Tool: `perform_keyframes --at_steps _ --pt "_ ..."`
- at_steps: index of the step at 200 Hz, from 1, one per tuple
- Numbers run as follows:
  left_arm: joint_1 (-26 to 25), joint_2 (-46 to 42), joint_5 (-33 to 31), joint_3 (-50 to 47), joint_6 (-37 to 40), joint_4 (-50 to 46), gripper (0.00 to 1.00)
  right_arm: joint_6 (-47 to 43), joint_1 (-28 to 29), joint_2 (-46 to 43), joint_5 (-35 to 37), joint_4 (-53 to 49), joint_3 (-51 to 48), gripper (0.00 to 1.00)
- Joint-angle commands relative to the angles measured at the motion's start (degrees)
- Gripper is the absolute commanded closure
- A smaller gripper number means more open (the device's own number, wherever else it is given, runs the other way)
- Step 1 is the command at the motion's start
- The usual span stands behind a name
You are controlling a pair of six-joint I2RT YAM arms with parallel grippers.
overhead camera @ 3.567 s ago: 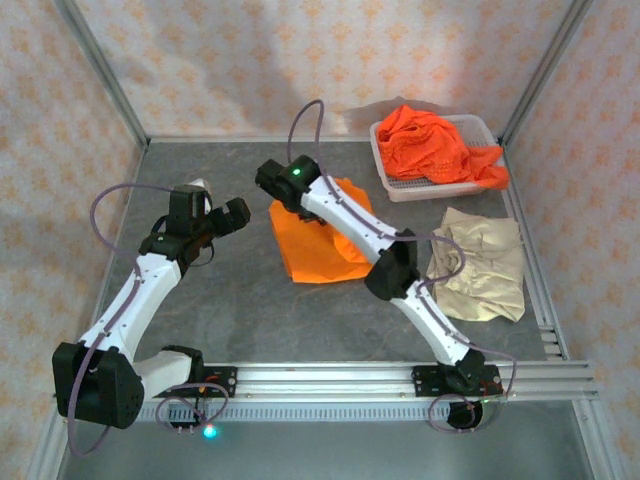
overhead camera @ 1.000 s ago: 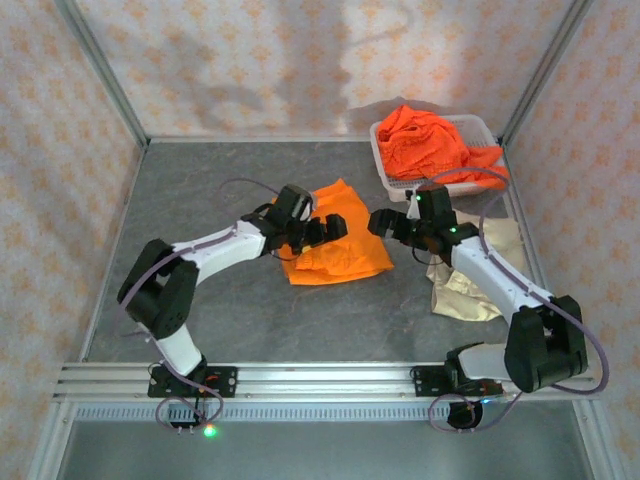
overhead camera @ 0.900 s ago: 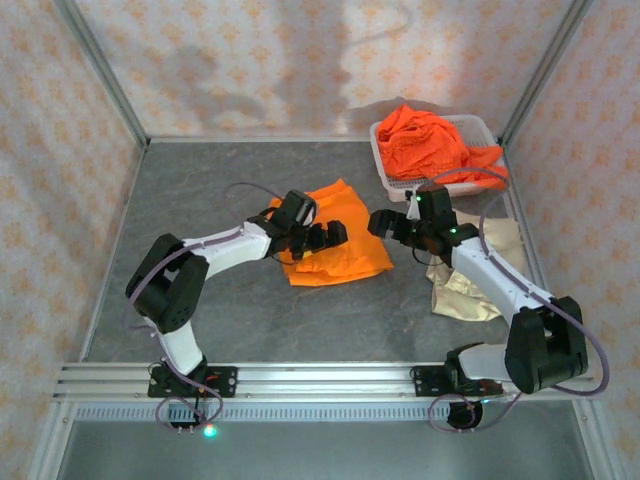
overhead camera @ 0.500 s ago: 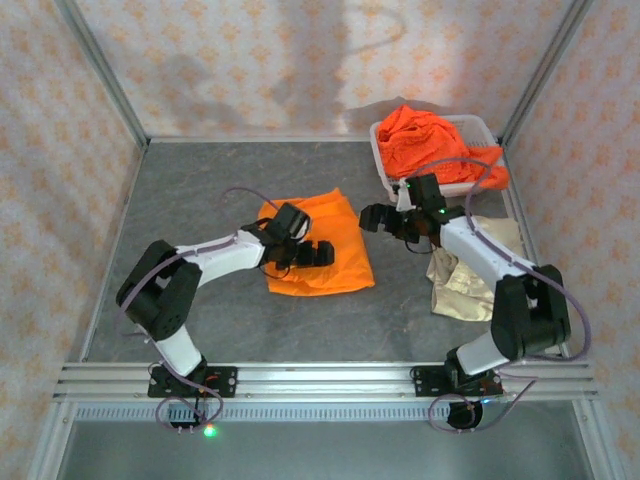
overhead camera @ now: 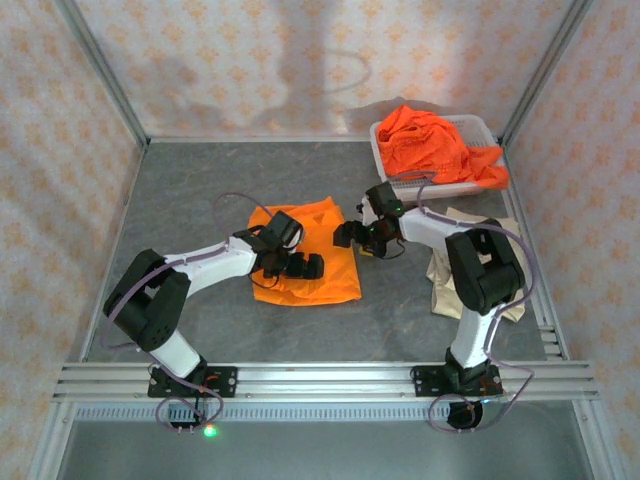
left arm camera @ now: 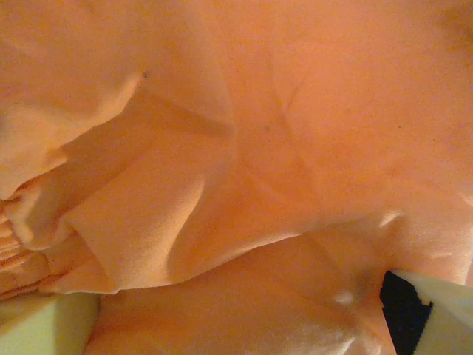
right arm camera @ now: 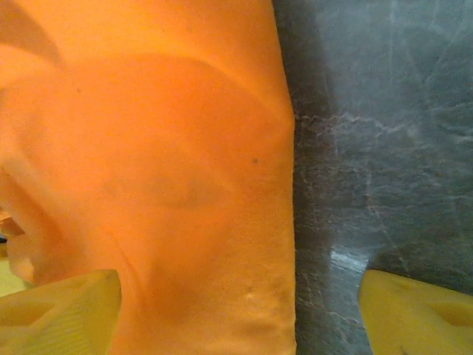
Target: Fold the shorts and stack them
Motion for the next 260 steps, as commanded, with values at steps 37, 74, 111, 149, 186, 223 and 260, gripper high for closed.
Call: perform_keyframes --at_steps 37,74,111,149,186,223,260 --pt "0.27 0.50 -2.08 -2.64 0.31 -6.08 0.00 4.29 3.39 3.69 -0.66 3.97 1.39 0.36" --pt "0.26 -1.63 -1.98 -2.07 -0.61 -3.91 0.00 6.43 5.25 3.47 0.99 5.50 1.06 0.67" --pt "0.29 -5.61 -2.96 -0.72 -1.89 -2.04 0.00 5.61 5.75 0.76 5.80 3.28 0.93 0.96" --pt "1.18 -13.57 -5.82 0.64 -2.35 -2.43 0.00 -2.56 5.75 -6.33 21.80 -12.70 4.26 1.00" --pt "3.10 -19.48 -6.32 0.51 -2.35 -2.51 0.00 -8.71 5.43 -11.28 38.68 -32.16 10.67 1.00" --pt "3.93 -19.69 -5.18 0.01 -2.40 -1.62 0.00 -11.13 3.70 -12.68 51.15 -46.11 16.41 1.00" --pt "3.98 -18.97 -4.20 -0.75 -4.29 0.53 0.00 -11.86 0.57 -13.30 59.26 -54.06 22.42 1.00"
